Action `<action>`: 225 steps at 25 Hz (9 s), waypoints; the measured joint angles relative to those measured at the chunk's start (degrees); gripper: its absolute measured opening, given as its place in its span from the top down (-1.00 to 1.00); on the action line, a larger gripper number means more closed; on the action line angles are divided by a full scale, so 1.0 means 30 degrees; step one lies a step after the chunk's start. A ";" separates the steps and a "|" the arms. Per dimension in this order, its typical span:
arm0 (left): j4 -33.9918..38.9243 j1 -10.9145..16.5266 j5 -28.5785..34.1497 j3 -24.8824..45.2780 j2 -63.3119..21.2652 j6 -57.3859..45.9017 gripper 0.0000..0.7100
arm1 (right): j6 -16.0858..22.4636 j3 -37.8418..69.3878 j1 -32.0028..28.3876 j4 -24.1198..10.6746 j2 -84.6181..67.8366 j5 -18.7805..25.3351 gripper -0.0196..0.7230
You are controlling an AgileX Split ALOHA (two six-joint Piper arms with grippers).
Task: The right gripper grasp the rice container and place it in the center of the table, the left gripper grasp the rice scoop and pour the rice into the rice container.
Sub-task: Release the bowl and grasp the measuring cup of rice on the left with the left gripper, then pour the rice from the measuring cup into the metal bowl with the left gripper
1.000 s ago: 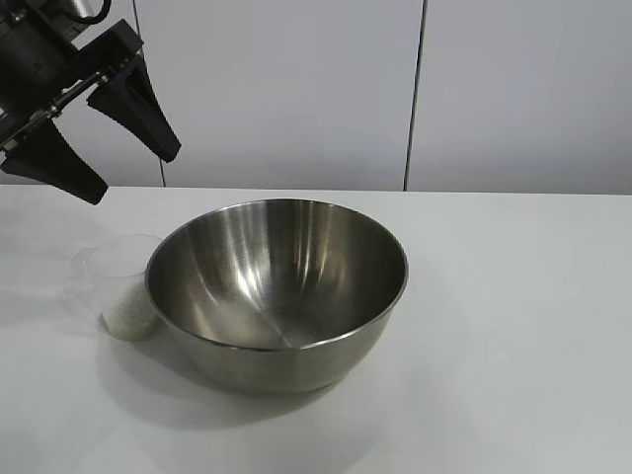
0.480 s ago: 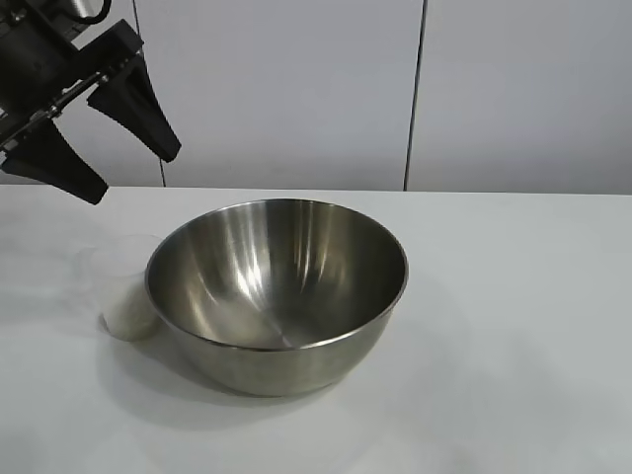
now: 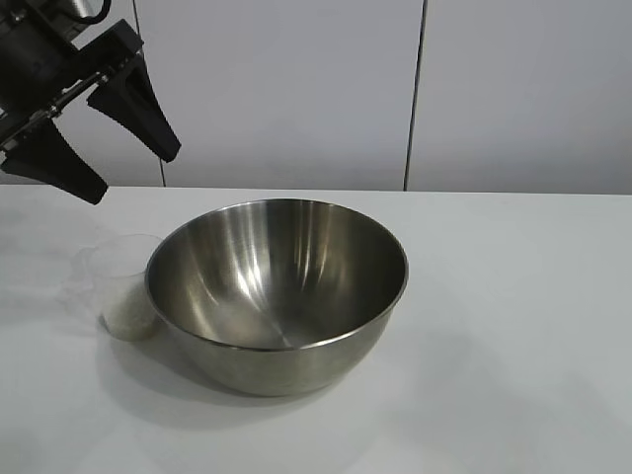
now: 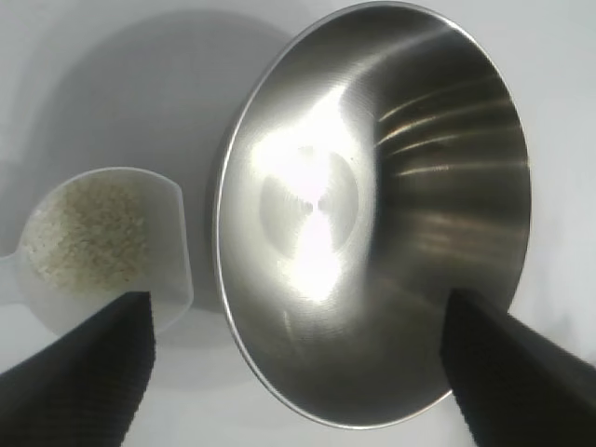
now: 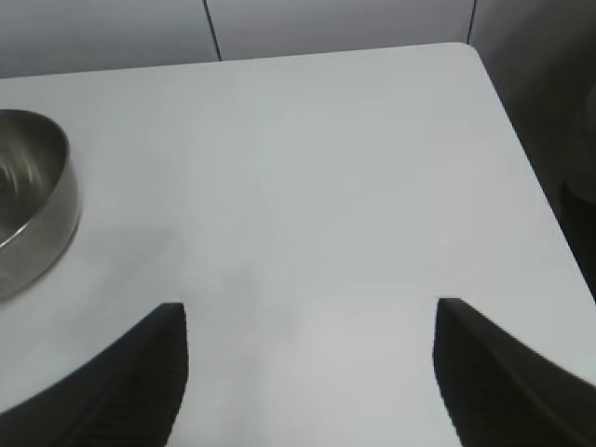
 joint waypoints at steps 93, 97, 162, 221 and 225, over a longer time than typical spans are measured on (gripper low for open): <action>1.9182 0.1719 -4.0453 1.5959 0.6951 -0.6551 -0.41 | 0.0086 0.0000 0.0239 -0.0104 0.0000 0.0006 -0.41; 2.0062 0.2295 -4.0453 1.5394 0.6969 -0.6576 -0.38 | 0.0086 0.0000 0.0239 -0.0104 0.0000 0.0006 -0.41; 2.5013 0.4595 -4.0319 1.2978 0.6862 -0.9883 0.97 | 0.0086 0.0000 0.0239 -0.0104 0.0000 0.0005 -0.41; 1.6920 -0.9632 -2.0951 0.8095 -0.3824 3.0156 0.97 | 0.0086 0.0000 0.0239 -0.0087 0.0000 -0.0006 -0.41; 1.6920 -0.9632 -2.1093 0.8095 -0.3824 3.2175 0.97 | 0.0086 0.0000 0.0239 -0.0087 0.0000 -0.0006 -0.41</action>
